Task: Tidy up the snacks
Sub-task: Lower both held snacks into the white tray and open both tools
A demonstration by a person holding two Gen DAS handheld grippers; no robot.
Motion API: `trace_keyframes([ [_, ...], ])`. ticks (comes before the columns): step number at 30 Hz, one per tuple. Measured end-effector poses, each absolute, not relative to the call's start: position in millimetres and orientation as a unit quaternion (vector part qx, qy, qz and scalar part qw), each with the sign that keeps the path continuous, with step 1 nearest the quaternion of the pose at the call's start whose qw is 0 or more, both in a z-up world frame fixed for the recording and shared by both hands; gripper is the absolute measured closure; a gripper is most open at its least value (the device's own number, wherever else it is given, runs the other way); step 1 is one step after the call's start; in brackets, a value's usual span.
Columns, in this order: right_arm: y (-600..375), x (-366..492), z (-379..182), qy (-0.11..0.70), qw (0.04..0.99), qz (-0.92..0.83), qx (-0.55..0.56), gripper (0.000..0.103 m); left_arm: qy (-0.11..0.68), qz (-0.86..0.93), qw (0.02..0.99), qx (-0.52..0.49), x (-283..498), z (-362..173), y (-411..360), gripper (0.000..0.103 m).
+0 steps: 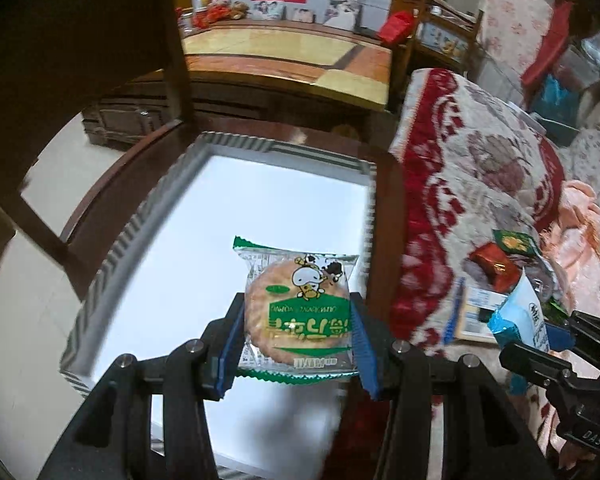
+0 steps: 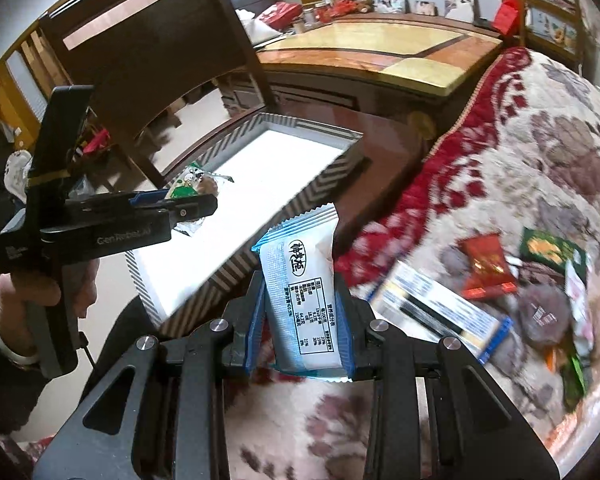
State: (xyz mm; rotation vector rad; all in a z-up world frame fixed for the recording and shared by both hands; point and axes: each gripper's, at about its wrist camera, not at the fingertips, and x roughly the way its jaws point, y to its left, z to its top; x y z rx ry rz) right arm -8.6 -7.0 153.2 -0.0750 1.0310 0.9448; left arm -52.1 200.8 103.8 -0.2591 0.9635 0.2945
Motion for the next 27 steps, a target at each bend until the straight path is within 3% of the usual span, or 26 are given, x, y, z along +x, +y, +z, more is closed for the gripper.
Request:
trace_keyframes([
  [14,89.4,21.4,150.4,0.487,0.736,0.468,-0.042,0.073,0.487,0.179,0.841,-0.155,-29.9,75.4,262.8,0.052],
  [27,154.6,51.0,96.6,0.535,0.708,0.46,-0.023,0.073,0.508,0.19,0.826,-0.156,-23.0,51.3,278.7,0.052],
])
